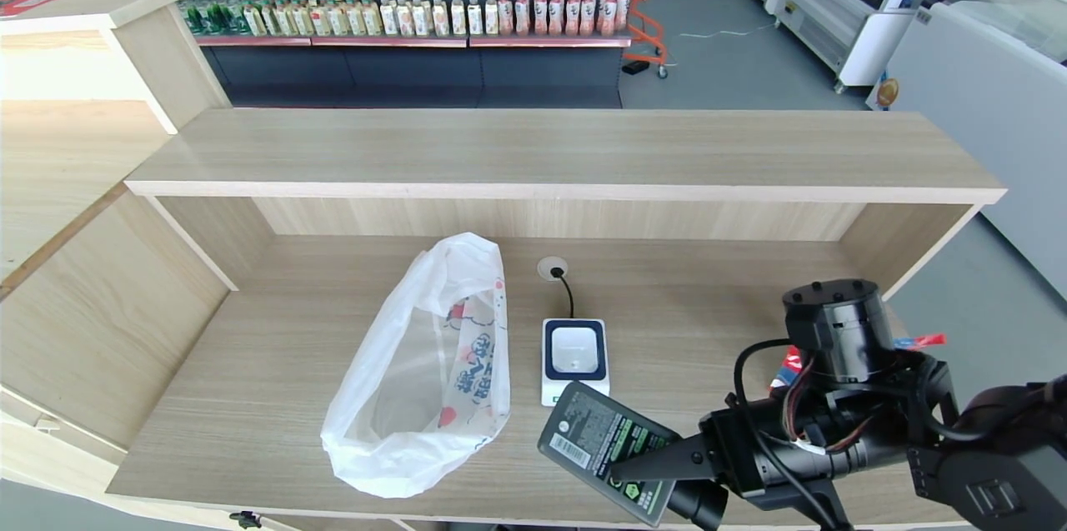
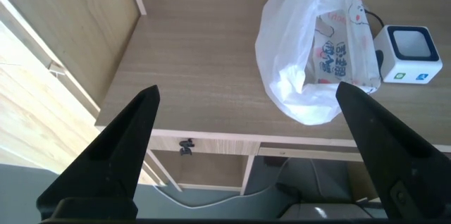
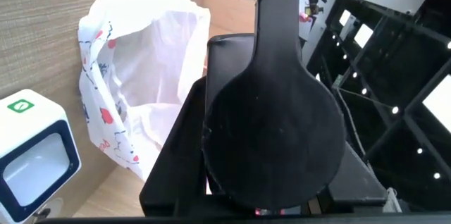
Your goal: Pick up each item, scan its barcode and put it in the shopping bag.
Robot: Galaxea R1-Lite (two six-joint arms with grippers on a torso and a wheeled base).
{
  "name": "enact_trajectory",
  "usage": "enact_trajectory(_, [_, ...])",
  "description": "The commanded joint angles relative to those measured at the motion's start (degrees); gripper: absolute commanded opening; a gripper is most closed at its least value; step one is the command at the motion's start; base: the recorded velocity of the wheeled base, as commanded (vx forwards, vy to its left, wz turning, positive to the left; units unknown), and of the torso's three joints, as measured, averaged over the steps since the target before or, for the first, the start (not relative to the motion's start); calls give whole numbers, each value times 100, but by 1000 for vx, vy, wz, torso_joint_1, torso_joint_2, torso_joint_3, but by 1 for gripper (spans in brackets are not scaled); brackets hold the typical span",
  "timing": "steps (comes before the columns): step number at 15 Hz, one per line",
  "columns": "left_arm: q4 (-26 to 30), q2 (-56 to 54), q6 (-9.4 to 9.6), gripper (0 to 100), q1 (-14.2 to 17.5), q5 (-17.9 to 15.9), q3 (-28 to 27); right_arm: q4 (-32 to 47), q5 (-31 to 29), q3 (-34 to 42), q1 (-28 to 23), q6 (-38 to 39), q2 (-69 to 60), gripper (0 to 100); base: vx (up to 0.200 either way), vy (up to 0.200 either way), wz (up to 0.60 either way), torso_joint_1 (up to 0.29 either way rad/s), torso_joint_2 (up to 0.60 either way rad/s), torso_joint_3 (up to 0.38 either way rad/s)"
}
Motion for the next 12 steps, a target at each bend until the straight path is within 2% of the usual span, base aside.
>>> enact_trajectory(1, [0, -2, -4, 100, 1, 1, 0, 0, 4, 42, -4, 3, -46, 0, 0, 0, 0, 0, 0, 0])
enact_trajectory(6, [0, -2, -4, 100, 1, 1, 0, 35, -84, 139, 5, 161, -327, 0, 0, 0, 0, 0, 0, 0])
enact_trajectory(7, [0, -2, -4, 100, 1, 1, 0, 79, -110, 104, 14, 1102, -407, 0, 0, 0, 0, 0, 0, 0])
enact_trajectory(8, [0, -2, -4, 100, 1, 1, 0, 26, -154, 95, -30, 2394, -433, 0, 0, 0, 0, 0, 0, 0])
enact_trajectory(9, [0, -2, -4, 100, 1, 1, 0, -281, -374, -151, -109, 3475, -776, 0, 0, 0, 0, 0, 0, 0])
enact_trajectory(10, [0, -2, -4, 100, 1, 1, 0, -527, -936, -239, -496, 4371, -1329, 0, 0, 0, 0, 0, 0, 0])
enact_trajectory(11, [0, -2, -4, 100, 1, 1, 0, -361, -1270, 77, -795, 5409, -1760, 0, 0, 0, 0, 0, 0, 0])
enact_trajectory(12, [0, -2, -4, 100, 1, 1, 0, -185, -1446, 235, -856, 6736, -2147, 0, 0, 0, 0, 0, 0, 0])
